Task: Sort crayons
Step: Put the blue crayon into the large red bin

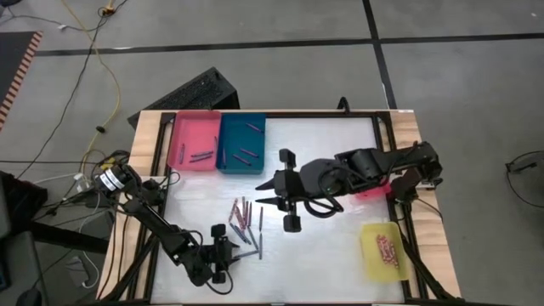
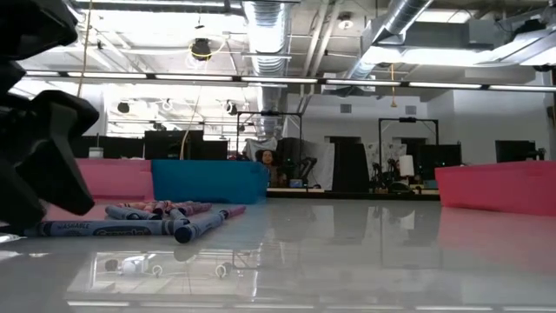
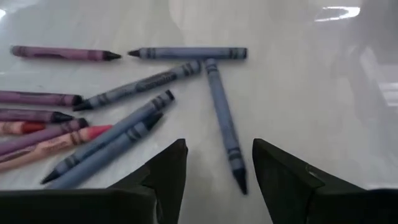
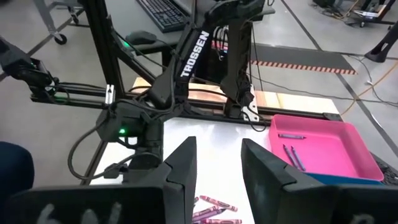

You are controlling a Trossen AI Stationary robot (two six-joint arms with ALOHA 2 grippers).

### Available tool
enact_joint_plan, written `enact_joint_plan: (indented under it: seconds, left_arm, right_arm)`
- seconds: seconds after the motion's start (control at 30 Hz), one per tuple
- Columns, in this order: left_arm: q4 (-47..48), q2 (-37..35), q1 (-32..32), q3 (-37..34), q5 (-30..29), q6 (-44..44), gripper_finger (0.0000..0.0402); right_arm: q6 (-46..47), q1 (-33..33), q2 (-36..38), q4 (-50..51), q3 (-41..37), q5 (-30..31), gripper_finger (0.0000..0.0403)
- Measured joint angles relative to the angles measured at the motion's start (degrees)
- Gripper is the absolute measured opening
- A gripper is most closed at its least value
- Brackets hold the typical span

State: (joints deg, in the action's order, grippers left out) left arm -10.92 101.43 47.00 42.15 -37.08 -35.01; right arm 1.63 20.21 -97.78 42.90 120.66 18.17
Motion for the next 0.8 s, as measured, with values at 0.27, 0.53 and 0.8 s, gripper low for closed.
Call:
enact_joint_plan:
  seconds: [0.27,0.53,0.8]
  left_arm:
    - [-0.38,1.38,0.04,0.02,1.37,-0.79,0.0148]
    - [-1.18,4.60,0.10,0.07,1.71,-6.04,0.0102]
    - [0.30,3.49,0.50,0.07,3.01,-6.33,0.0013]
  right_arm:
    - [-0.14,-0.04,-0.09,0.04,0.00,-0.02,0.0122]
    - [0.24,0.07,-0.09,0.11,0.00,-0.09,0.0122]
    - [0.39,0.54,-0.09,0.58,0.00,-0.09,0.0122]
